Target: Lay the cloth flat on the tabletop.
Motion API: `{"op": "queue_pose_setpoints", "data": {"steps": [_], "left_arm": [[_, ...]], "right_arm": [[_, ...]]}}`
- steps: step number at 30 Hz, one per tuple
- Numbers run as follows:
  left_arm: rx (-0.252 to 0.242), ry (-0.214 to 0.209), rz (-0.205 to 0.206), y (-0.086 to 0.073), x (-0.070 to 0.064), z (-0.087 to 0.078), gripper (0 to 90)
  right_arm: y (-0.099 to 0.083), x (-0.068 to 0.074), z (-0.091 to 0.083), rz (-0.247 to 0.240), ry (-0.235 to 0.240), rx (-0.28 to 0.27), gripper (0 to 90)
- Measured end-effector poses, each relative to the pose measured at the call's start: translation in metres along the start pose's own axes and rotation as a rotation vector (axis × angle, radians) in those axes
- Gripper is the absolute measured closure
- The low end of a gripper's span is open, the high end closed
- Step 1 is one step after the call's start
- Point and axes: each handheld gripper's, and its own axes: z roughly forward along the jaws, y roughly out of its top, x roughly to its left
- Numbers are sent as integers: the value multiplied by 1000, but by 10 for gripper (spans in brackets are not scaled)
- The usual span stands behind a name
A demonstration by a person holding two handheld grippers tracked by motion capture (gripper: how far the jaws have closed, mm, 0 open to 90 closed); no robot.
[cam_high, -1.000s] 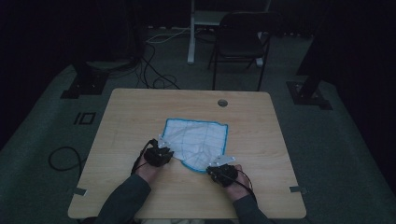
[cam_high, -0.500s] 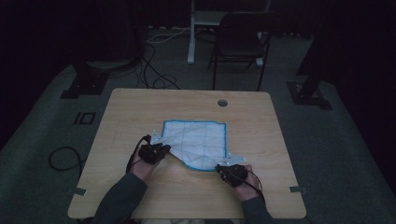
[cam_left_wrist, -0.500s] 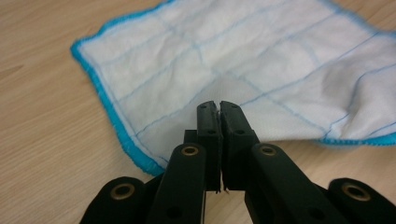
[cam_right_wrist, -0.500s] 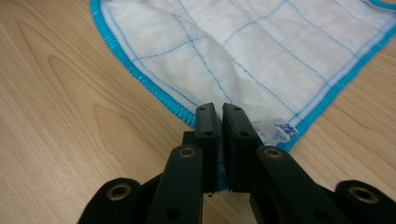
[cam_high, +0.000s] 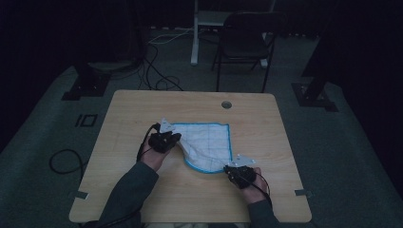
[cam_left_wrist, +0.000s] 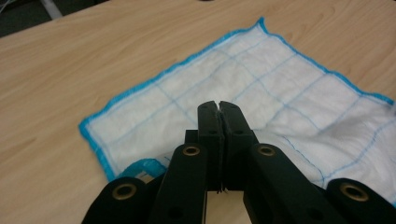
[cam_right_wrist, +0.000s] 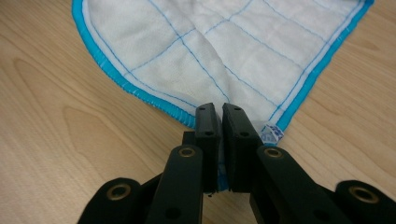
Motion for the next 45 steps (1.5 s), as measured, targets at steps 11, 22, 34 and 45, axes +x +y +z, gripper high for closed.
{"op": "queue_pose_setpoints", "data": {"steps": [11, 22, 34, 45], "left_arm": [[-6, -16, -10, 19, -3, 40, 891], [27, -6, 11, 15, 1, 49, 737], [10, 25, 25, -15, 11, 4, 736], [41, -4, 16, -42, -2, -2, 735]], "right_arm": [[-2, -4, 1, 21, -25, 8, 858], [-5, -7, 0, 33, -34, 13, 858], [-5, -7, 1, 32, -37, 13, 858], [-4, -4, -5, 26, -20, -25, 822]]}}
